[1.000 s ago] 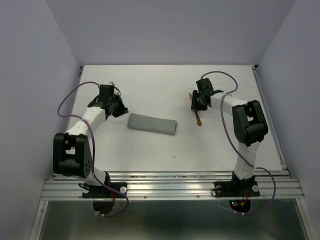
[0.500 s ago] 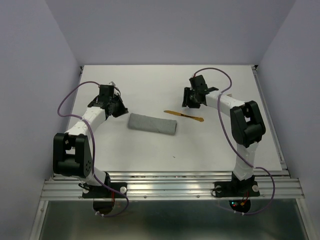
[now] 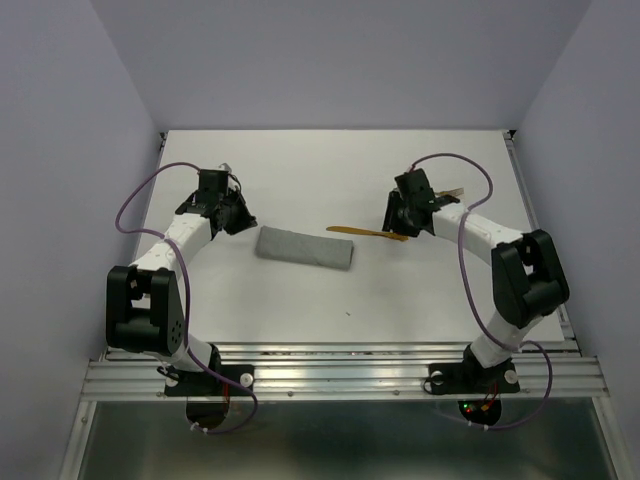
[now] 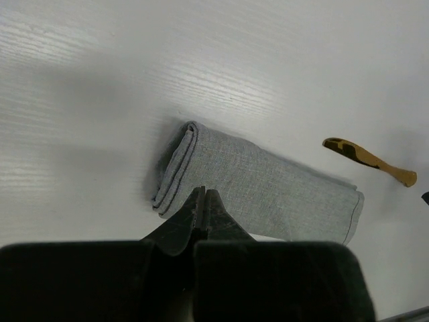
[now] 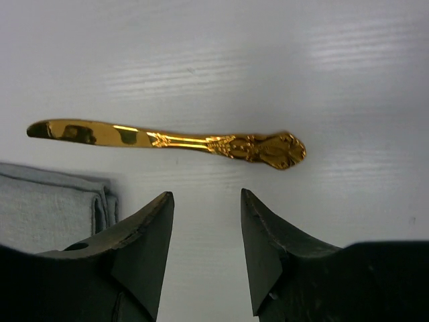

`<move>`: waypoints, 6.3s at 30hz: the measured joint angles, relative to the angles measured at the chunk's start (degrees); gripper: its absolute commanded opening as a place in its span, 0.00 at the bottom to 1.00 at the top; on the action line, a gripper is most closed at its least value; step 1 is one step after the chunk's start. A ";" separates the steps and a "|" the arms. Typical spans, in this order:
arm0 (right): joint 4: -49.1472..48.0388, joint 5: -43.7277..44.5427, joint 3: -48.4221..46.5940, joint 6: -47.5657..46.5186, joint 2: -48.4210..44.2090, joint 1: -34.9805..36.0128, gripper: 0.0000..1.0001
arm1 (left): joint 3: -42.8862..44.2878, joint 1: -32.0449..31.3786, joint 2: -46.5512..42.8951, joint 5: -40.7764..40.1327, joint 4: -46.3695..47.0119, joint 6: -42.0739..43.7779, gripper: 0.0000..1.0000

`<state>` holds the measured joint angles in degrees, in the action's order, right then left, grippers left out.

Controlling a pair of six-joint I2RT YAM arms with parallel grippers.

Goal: Fold the napkin into a case and place the utensils inside
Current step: Move the knife to the corner of the board, then pick up the knife from the center of the board, then stuff the knife into the folded napkin.

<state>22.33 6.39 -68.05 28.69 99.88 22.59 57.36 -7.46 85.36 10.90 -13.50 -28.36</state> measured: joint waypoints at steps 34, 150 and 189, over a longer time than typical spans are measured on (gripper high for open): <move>-2.56 1.11 -28.35 6.88 26.56 0.33 0.62 | 0.00 -0.33 1.95 1.44 -0.07 1.11 0.00; 15.10 4.07 -8.09 -22.56 0.26 10.08 0.01 | 3.54 -0.31 13.14 -5.25 -5.07 1.49 0.00; 19.78 2.67 -25.27 -38.16 16.20 26.82 0.01 | 13.00 -0.33 22.82 -2.05 -6.91 2.40 0.00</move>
<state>42.11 9.06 -93.32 -9.47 116.07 49.41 70.37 -7.79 108.18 8.84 -20.40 -25.96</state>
